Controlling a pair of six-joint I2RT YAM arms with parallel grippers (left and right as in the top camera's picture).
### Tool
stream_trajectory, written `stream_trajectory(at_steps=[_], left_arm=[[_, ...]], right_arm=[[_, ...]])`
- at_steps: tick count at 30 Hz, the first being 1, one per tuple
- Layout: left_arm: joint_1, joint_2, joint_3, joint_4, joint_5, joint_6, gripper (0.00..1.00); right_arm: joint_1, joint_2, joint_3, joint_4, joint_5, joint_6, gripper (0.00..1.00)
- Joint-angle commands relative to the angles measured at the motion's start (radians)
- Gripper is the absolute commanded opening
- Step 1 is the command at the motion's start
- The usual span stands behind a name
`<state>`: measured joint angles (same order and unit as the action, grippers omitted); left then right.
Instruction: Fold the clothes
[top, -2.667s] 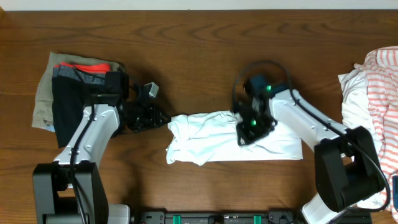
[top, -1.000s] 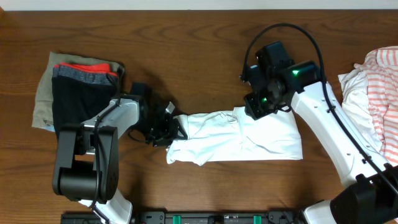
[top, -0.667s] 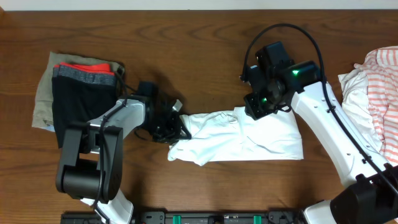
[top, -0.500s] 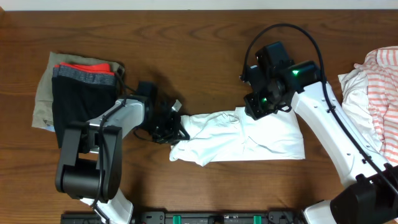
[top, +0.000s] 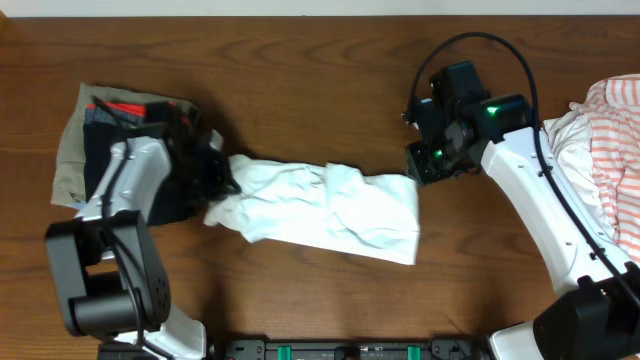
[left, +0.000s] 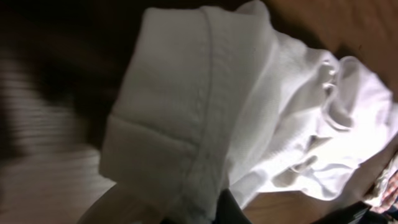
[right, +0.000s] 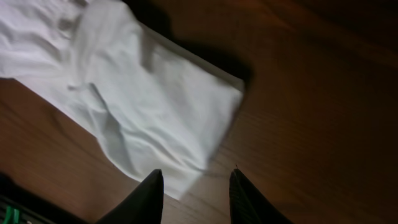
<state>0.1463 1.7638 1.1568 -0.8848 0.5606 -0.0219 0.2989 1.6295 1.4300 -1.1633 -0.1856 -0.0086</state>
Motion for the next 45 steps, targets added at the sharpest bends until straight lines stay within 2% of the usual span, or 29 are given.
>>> stream_trajectory(at_steps=[1,8,12,15,24,30,35,41,45], left_arm=[[0.021,-0.024,0.093,-0.059,-0.031,0.034,0.06],[0.019,-0.034,0.236,-0.136,-0.024,0.050,0.06],[-0.019,-0.034,0.278,-0.158,0.069,0.043,0.06],[-0.084,-0.034,0.282,-0.155,0.120,0.019,0.06],[-0.393,-0.034,0.282,-0.092,0.119,-0.040,0.06],[-0.603,-0.033,0.282,-0.040,-0.042,-0.109,0.06],[-0.733,-0.026,0.277,0.002,-0.108,-0.120,0.08],[-0.787,-0.019,0.275,0.016,-0.166,-0.123,0.12],[-0.787,-0.019,0.274,0.021,-0.165,-0.123,0.25]], right_arm=[[-0.032,-0.016,0.010,0.000,0.003,0.016,0.33],[-0.103,-0.016,0.010,-0.003,0.103,0.078,0.33],[-0.154,-0.016,0.010,-0.007,0.137,0.094,0.33],[-0.178,-0.016,0.010,-0.008,0.137,0.094,0.34],[-0.187,-0.016,0.009,-0.008,0.137,0.090,0.34],[-0.187,-0.016,0.009,-0.008,0.137,0.090,0.34],[-0.187,-0.016,0.009,-0.008,0.137,0.089,0.34],[-0.187,-0.016,0.009,-0.012,0.137,0.080,0.35],[-0.187,-0.016,0.009,-0.018,0.137,0.079,0.34]])
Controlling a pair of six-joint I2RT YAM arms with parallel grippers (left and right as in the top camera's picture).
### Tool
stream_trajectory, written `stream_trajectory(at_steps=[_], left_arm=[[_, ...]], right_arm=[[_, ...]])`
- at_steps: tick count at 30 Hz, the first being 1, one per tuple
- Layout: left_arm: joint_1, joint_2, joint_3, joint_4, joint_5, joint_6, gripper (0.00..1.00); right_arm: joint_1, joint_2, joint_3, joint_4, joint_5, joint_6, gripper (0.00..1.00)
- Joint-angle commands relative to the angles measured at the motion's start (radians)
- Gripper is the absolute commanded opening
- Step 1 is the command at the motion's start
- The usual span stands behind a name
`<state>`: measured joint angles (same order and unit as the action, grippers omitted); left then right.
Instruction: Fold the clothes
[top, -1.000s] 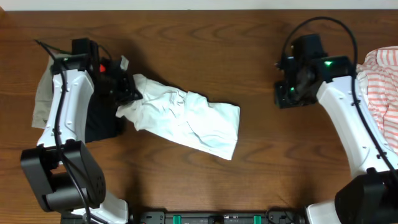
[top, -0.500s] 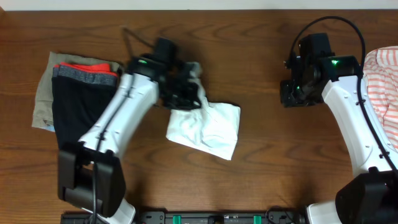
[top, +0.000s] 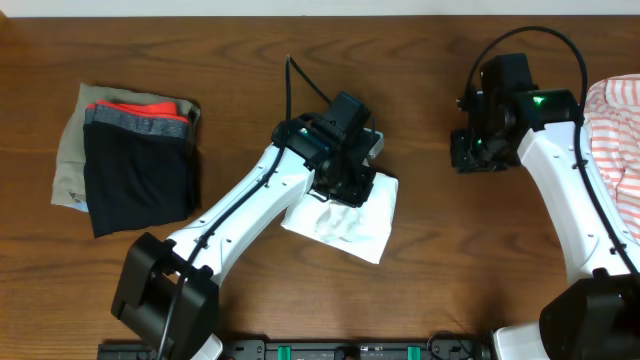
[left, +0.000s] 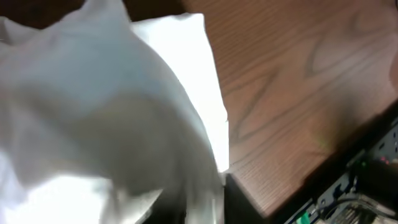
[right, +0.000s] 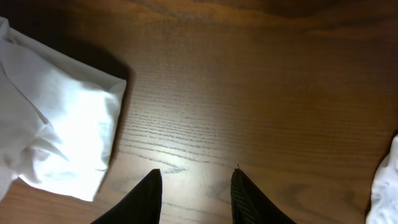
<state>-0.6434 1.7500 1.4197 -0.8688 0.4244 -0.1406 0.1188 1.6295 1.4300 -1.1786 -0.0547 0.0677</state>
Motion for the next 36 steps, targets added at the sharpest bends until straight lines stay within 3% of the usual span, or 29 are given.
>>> stream_trajectory(at_steps=[1,9,20,28,36], left_arm=[[0.002,-0.005,0.011,0.010,-0.024,-0.005,0.26],[0.010,-0.005,0.011,0.029,0.013,-0.003,0.28],[0.161,-0.005,0.011,-0.016,-0.213,-0.003,0.30],[0.312,-0.005,0.011,-0.012,-0.212,-0.004,0.34],[0.339,-0.005,0.011,-0.012,-0.212,-0.003,0.36]], right_arm=[[-0.007,-0.016,0.009,-0.003,0.006,0.003,0.35],[-0.007,-0.016,0.009,-0.003,0.003,0.003,0.36],[0.030,-0.011,-0.043,0.026,-0.305,-0.072,0.41],[0.137,-0.010,-0.248,0.234,-0.507,-0.044,0.43],[0.269,-0.010,-0.336,0.385,-0.513,0.059,0.43]])
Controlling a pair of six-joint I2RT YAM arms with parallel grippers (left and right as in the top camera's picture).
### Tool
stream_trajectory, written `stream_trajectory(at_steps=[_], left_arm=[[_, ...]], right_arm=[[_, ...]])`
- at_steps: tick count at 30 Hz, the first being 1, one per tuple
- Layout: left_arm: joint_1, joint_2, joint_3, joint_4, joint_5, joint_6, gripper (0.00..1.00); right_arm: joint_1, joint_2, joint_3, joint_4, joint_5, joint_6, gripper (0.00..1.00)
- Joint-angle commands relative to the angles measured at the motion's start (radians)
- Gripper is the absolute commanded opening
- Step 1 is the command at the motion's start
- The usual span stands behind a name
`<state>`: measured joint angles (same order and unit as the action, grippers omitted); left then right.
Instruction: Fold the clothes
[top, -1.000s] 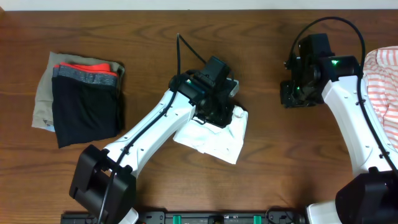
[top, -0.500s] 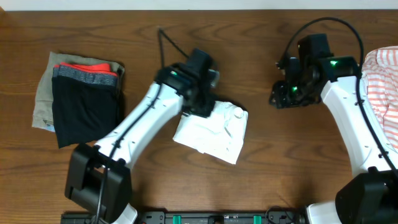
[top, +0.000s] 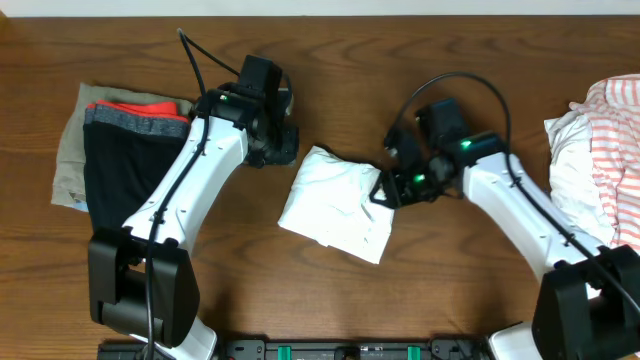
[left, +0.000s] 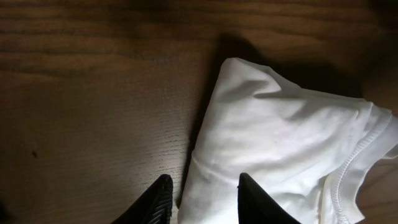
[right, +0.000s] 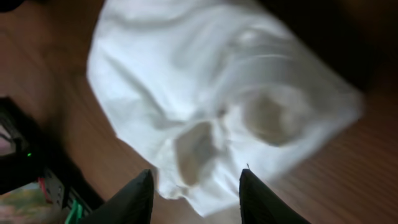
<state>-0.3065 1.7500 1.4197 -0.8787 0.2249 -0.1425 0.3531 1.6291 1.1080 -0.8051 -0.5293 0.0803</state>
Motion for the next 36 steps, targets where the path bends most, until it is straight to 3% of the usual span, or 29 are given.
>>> stream_trajectory(at_steps=[1,9,29,32,35,36], left_arm=[[0.002,-0.005,0.011,-0.002,-0.013,-0.002,0.36],[0.002,-0.005,0.011,-0.002,-0.013,-0.002,0.38],[0.002,-0.005,0.011,-0.002,-0.013,-0.002,0.39],[0.002,-0.005,0.011,-0.002,-0.013,-0.002,0.39],[0.002,-0.005,0.011,-0.002,-0.013,-0.002,0.39],[0.002,-0.005,0.011,-0.002,-0.013,-0.002,0.39]], right_arm=[[0.051,-0.008,-0.018,0.017,-0.036,0.047,0.43],[0.133,-0.007,-0.043,0.029,0.115,0.084,0.44],[0.138,-0.006,-0.174,0.167,0.107,0.136,0.42],[0.138,-0.006,-0.193,0.170,0.107,0.136,0.34],[0.138,-0.006,-0.206,0.170,0.106,0.137,0.06],[0.138,-0.006,-0.207,0.169,0.106,0.137,0.01]])
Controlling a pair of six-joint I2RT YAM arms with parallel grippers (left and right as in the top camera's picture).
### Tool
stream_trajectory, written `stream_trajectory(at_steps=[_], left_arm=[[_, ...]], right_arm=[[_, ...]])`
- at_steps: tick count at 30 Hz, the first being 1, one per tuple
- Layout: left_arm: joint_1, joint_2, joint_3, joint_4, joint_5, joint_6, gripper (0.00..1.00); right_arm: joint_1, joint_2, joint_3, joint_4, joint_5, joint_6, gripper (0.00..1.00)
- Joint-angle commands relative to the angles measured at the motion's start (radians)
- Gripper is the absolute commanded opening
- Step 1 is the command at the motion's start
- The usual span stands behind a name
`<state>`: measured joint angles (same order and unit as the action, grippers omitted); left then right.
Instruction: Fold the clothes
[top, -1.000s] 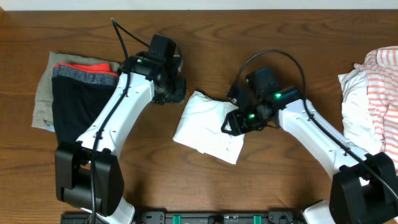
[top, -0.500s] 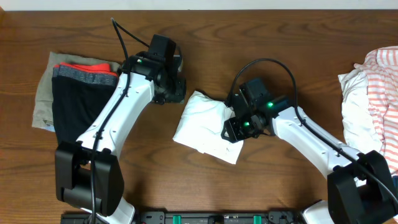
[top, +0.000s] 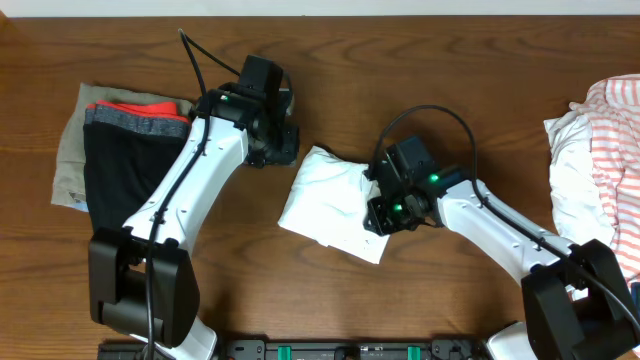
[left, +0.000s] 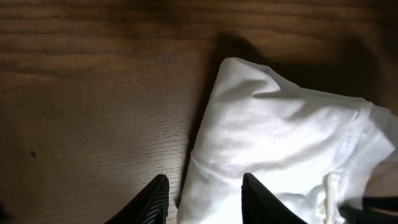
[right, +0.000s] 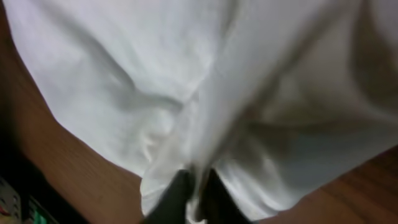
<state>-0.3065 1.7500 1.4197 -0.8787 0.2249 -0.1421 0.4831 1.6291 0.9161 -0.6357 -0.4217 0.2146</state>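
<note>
A white garment (top: 335, 203) lies folded into a rough square in the middle of the table; it also fills the left wrist view (left: 280, 137) and the right wrist view (right: 155, 81). My left gripper (top: 277, 152) hovers open over its upper-left corner, fingers (left: 157, 200) astride the cloth's edge with nothing gripped. My right gripper (top: 384, 212) is at the garment's right edge, shut on a pinched ridge of the white cloth (right: 198, 196).
A stack of folded clothes (top: 130, 155), dark, red and khaki, sits at the far left. A heap of striped and white clothes (top: 600, 140) lies at the right edge. The dark wooden table (top: 460, 290) shows around the garment.
My right gripper was open over the garment's right side; now it is lower and shut on a fold of the cloth there. The left arm has not moved.
The white garment lay stretched out long, my left gripper at its left end by the stack and my right open near its right end. Then the left end was over the right, halving it. Then both grippers stood open at its edges; now the right grips it.
</note>
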Motion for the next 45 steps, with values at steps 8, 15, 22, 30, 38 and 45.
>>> stream_trajectory(at_steps=[8,15,22,30,38,45], left_arm=[[0.002,-0.005,0.011,-0.002,-0.013,-0.002,0.39],[0.002,-0.005,0.011,-0.002,-0.013,-0.002,0.39],[0.002,-0.005,0.011,-0.002,-0.013,-0.002,0.39],[0.002,-0.005,0.011,-0.010,-0.013,-0.002,0.39],[0.002,-0.005,0.011,-0.010,-0.013,-0.002,0.40],[0.002,-0.005,0.011,-0.010,-0.013,-0.002,0.40]], right_arm=[[-0.003,-0.029,-0.013,-0.048,-0.002,0.010,0.01],[-0.019,-0.064,-0.014,-0.217,0.039,0.034,0.01],[-0.009,-0.060,-0.047,-0.241,0.214,0.143,0.11],[-0.072,-0.071,-0.025,-0.251,0.499,0.336,0.08],[-0.103,-0.114,0.173,-0.222,0.298,0.043,0.28],[-0.103,-0.072,0.182,-0.167,0.185,0.033,0.34]])
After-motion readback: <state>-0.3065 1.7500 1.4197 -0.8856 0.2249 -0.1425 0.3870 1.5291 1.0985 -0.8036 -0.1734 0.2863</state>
